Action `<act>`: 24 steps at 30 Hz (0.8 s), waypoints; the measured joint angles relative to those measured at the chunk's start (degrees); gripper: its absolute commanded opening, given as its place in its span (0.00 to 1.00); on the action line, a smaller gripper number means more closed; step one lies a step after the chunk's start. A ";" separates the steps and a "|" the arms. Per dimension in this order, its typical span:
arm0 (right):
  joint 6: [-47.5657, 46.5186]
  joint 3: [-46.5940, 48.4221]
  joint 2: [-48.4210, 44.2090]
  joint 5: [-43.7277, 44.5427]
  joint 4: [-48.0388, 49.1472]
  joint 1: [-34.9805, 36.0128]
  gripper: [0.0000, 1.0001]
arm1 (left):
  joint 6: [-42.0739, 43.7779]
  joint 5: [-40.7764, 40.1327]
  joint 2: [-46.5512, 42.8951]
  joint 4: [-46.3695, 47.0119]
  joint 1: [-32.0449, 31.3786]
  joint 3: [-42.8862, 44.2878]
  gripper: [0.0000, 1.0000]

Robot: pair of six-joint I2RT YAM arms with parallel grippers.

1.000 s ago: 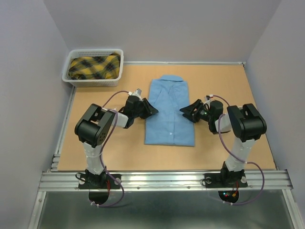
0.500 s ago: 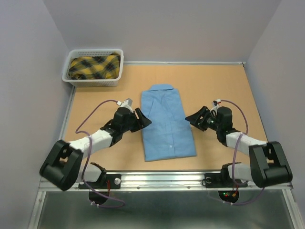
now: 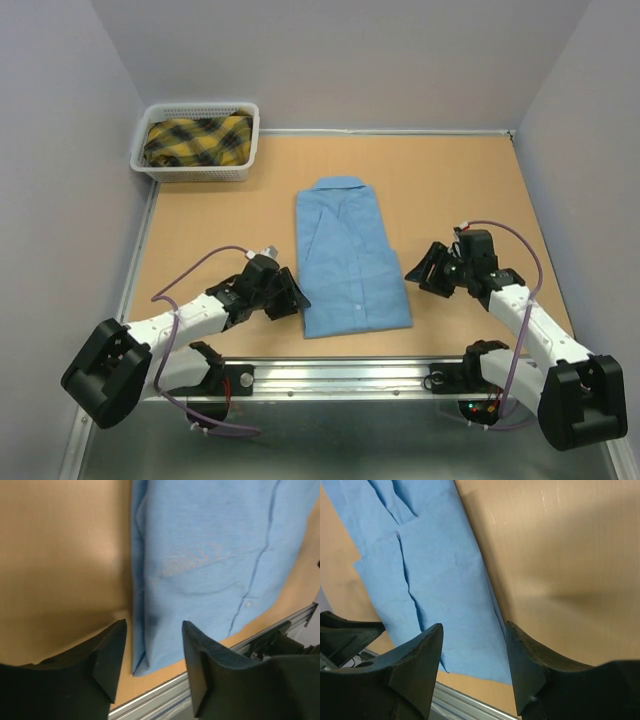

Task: Fold and stack the long sleeve shirts
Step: Fold the shirt

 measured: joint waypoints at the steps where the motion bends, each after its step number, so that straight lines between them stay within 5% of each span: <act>1: 0.02 -0.02 -0.48 0.04 -1.62 0.31 0.57 | -0.52 0.37 0.81 -0.11 -0.17 -0.55 0.50; 9: 0.52 -2.32 -1.77 0.11 -7.87 2.60 0.56 | -1.40 1.95 9.88 4.61 0.02 0.79 0.26; 14: 1.03 -3.21 -1.75 0.48 -9.64 4.07 0.56 | 1.29 2.62 17.59 7.19 2.73 5.77 0.24; 20: 1.95 -3.21 -1.38 1.57 -9.64 4.48 0.56 | 6.62 1.46 21.88 5.81 5.42 11.61 0.53; 24: 4.11 -3.58 -2.86 2.56 -9.46 4.83 0.59 | 6.82 1.66 16.92 4.72 5.64 9.25 0.63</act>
